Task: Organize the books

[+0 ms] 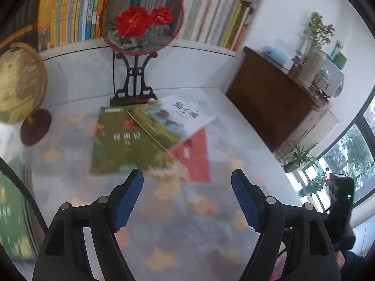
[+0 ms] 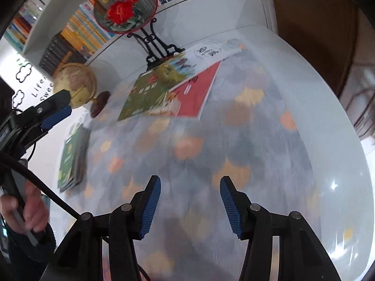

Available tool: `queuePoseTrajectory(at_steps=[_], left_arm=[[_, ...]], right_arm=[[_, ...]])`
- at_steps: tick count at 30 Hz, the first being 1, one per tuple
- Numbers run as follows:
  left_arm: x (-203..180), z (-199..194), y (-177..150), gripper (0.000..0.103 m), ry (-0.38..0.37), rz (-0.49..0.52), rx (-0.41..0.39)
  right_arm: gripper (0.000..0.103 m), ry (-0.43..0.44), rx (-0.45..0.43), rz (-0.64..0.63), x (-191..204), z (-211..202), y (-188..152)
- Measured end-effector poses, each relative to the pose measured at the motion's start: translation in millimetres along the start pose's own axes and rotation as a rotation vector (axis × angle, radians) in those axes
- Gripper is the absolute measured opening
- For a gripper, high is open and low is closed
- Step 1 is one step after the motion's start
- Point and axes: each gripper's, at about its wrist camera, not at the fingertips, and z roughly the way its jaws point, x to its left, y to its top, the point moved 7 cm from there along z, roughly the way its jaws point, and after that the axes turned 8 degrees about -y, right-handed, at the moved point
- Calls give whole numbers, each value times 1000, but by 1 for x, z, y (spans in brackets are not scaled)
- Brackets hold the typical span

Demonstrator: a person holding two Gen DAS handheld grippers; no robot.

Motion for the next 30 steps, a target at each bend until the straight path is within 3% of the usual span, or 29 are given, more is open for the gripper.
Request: queuePoseTrajectory(at_steps=[8, 15, 22, 30], left_arm=[[66, 78, 53, 75, 2, 21, 74], [118, 156, 77, 72, -34, -87, 103], [143, 205, 92, 69, -28, -146, 86], [145, 238, 97, 69, -32, -140, 97]], right_arm=[[51, -35, -22, 12, 16, 53, 74], [51, -48, -51, 9, 24, 106, 130], [51, -75, -69, 40, 12, 146, 167], [51, -51, -58, 62, 1, 169, 182]])
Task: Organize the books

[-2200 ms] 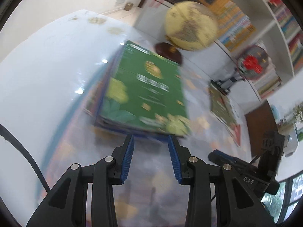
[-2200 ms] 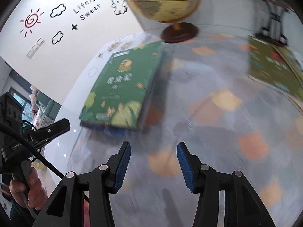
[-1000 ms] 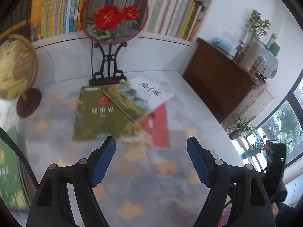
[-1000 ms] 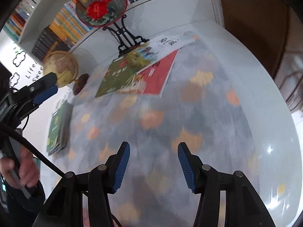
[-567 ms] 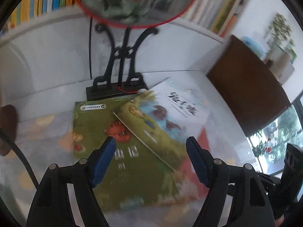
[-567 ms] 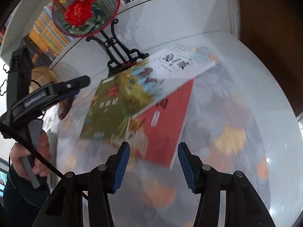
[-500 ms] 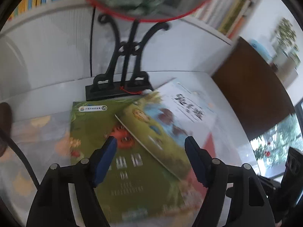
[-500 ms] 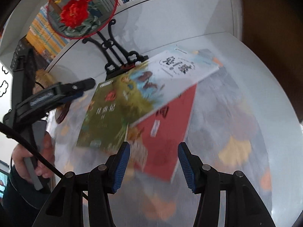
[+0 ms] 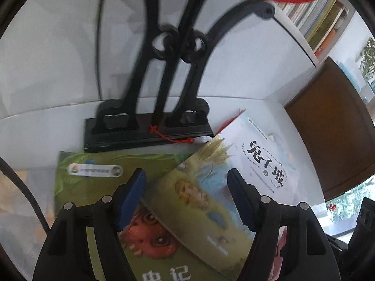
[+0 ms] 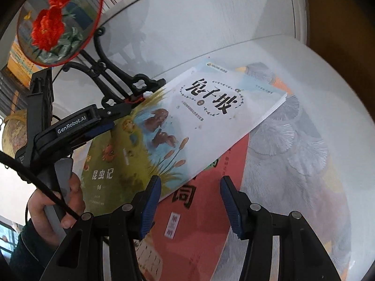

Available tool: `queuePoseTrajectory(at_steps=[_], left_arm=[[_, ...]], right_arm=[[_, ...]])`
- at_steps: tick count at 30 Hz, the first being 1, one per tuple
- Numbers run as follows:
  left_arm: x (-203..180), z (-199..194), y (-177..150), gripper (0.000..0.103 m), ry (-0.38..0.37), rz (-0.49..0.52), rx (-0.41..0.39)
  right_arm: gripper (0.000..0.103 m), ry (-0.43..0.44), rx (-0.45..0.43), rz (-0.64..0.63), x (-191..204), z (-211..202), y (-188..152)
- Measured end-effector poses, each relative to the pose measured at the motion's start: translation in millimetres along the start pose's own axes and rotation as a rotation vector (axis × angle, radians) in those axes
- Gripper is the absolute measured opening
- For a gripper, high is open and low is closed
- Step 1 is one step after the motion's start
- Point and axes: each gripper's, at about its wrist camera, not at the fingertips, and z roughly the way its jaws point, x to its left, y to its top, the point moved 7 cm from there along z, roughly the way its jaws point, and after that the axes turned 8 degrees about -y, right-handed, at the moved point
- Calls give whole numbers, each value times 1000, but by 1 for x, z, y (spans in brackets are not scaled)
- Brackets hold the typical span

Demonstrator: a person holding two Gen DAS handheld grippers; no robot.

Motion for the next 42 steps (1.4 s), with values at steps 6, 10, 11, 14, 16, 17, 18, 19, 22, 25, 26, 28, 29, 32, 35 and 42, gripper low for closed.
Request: queuePoseTrajectory(at_steps=[6, 10, 11, 14, 16, 17, 18, 19, 22, 25, 26, 28, 29, 32, 35, 42], left_arm=[[-26, 6, -15, 70, -52, 64, 58], [-41, -8, -43, 70, -105, 51, 84], [-45, -12, -50, 70, -118, 42, 90], [-62, -29, -85, 70, -131, 34, 104], [-74, -41, -109, 70, -118, 37, 112], [-80, -47, -122, 70, -118, 30, 119], [-82, -53, -130, 70, -120, 20, 123], [-87, -60, -143, 70, -127, 3, 132], [-97, -76, -180, 70, -155, -42, 179], [-111, -90, -225, 70, -182, -48, 255], [-116, -94, -238, 70, -190, -43, 277], [-128, -99, -264, 70, -211, -31, 327], [-132, -101, -276, 70, -221, -32, 341], [-132, -104, -284, 69, -181, -44, 314], [-119, -106, -279, 60, -122, -95, 253], [-125, -98, -276, 59, -32, -56, 212]], right_arm=[[53, -15, -23, -39, -1, 5, 7], [53, 2, 2, -67, -15, -1, 1], [53, 7, 17, -73, -17, -3, -2], [54, -6, 60, -124, -24, -12, -27], [54, -24, 61, -163, -26, -23, -43], [54, -33, 70, -183, -27, -27, -52], [54, -46, 81, -205, -28, -33, -64], [55, -54, 88, -219, -29, -38, -73], [55, -58, 122, -232, -37, -55, -103], [55, -41, 161, -221, -48, -72, -127], [55, -28, 175, -219, -52, -78, -136], [55, -14, 202, -217, -61, -88, -153], [54, -10, 214, -216, -65, -93, -161], [54, -4, 223, -171, -77, -104, -174], [54, -59, 176, -169, -82, -113, -177], [46, -138, 127, -245, -71, -111, -199]])
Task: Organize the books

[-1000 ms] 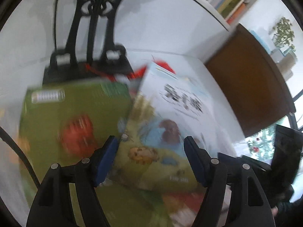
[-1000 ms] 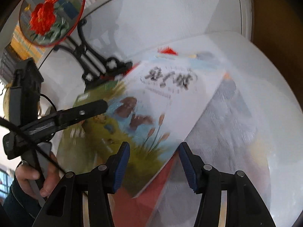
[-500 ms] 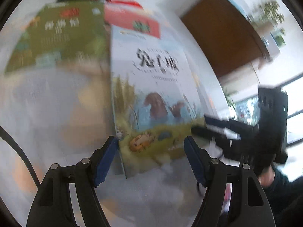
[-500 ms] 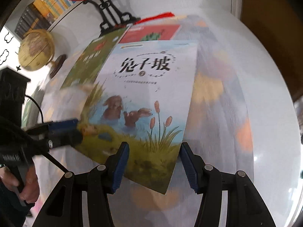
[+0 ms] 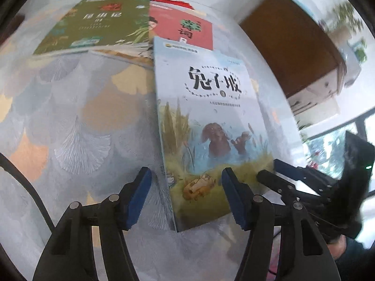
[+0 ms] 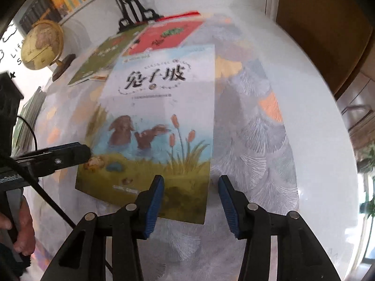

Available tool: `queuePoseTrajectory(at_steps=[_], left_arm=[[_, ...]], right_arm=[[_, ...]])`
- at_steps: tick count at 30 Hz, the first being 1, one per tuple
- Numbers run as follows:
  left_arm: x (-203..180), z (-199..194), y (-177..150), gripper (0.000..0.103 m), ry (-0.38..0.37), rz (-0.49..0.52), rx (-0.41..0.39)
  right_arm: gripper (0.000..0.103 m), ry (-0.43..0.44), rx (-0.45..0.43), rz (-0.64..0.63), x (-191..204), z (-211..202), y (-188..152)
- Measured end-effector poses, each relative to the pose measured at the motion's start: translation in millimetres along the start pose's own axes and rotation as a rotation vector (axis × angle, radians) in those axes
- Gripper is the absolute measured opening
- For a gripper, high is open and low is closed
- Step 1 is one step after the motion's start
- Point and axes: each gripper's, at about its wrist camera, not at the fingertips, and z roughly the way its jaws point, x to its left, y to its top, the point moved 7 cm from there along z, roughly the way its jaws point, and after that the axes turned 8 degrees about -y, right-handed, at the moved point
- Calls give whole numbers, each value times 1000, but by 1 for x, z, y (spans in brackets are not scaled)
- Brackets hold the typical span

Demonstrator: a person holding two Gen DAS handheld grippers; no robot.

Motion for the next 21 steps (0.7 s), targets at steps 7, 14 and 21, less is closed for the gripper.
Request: queuePoseTrajectory(at_steps=[7, 14, 21], left_arm=[[-3, -8, 0, 59, -75, -26, -23], [-36, -54, 15, 59, -354, -58, -108], [-14, -2, -2, 22, -190, -64, -4]], right_arm=[[47, 28, -13, 57, 1, 0, -3], [50, 127, -14, 148, -7, -2, -5], [52, 163, -9, 175, -4, -1, -7]])
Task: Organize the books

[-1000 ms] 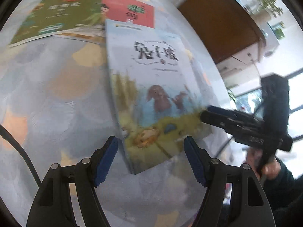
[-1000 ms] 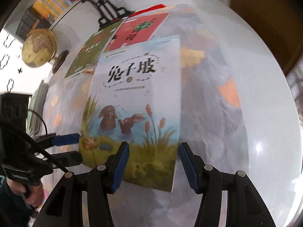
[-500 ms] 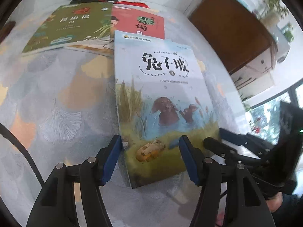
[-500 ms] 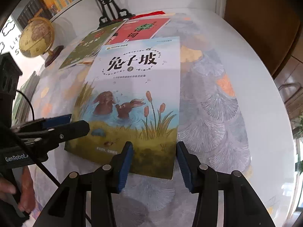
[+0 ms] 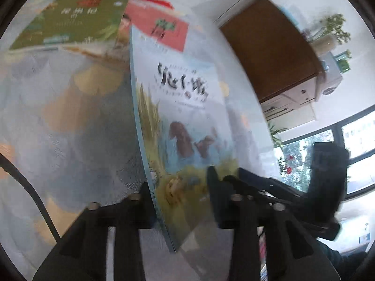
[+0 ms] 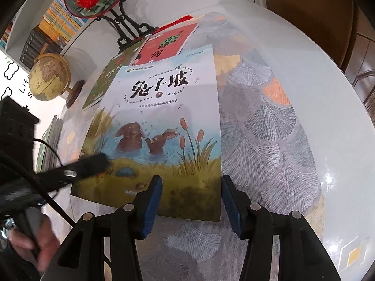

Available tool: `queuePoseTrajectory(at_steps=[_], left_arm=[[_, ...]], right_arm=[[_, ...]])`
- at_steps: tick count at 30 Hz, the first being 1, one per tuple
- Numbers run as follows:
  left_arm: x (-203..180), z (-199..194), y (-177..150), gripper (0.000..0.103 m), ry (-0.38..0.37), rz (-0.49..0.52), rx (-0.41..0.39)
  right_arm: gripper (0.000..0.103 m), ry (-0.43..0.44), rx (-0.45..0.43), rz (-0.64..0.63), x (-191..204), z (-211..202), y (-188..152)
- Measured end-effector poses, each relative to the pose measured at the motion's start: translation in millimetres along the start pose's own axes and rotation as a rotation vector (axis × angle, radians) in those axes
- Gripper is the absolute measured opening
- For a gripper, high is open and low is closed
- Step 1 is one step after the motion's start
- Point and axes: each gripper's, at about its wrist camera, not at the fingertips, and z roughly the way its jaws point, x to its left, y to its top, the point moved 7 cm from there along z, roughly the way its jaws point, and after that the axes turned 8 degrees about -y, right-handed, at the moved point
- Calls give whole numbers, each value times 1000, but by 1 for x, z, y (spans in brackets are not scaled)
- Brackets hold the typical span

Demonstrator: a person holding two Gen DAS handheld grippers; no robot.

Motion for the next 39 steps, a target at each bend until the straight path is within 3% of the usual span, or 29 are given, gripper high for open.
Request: queuePoseTrajectory(at_steps=[2, 5, 7, 10, 14, 15, 18, 20, 22, 26, 27, 30, 34, 39], left_arm=[[-2, 4, 1, 15, -24, -23, -2], [-15, -5, 9, 15, -168, -102, -21], [-20, -11, 17, 15, -255, -143, -21], [-22, -20, 23, 15, -368, -207, -18], [-20, -20, 22, 15, -414, -249, 2], [-20, -14, 21, 15, -397, -244, 13], [-12, 0, 14, 15, -281, -213, 72], [-10, 0, 5, 15, -196, -179, 100], [-9, 6, -1, 20, -67, -110, 138], [-16, 21, -2, 24, 155, 62, 189], [-18, 23, -4, 24, 198, 97, 197], [-26, 26, -4, 24, 303, 191, 193], [-26, 22, 1, 24, 335, 208, 164], [-13, 0, -6, 23, 319, 146, 101]], right_arm=[[55, 6, 4, -2, 0, 0, -1], [58, 35, 32, 17, -2, 2, 1], [71, 105, 61, 72, -7, 3, 2], [81, 253, 108, 187, -17, 5, 5], [81, 416, 141, 323, -26, 11, 8], [81, 449, 145, 351, -28, 12, 10], [42, 517, 146, 400, -29, 13, 12], [35, 485, 151, 383, -30, 16, 12], [25, 416, 118, 293, -23, 13, 12], [24, 216, 89, 22, 1, 11, 11], [24, 139, 72, -88, 12, 10, 9], [24, 23, 41, -283, 35, 9, 3], [24, -23, 12, -406, 48, 9, -1], [24, 20, 4, -440, 61, 7, -2]])
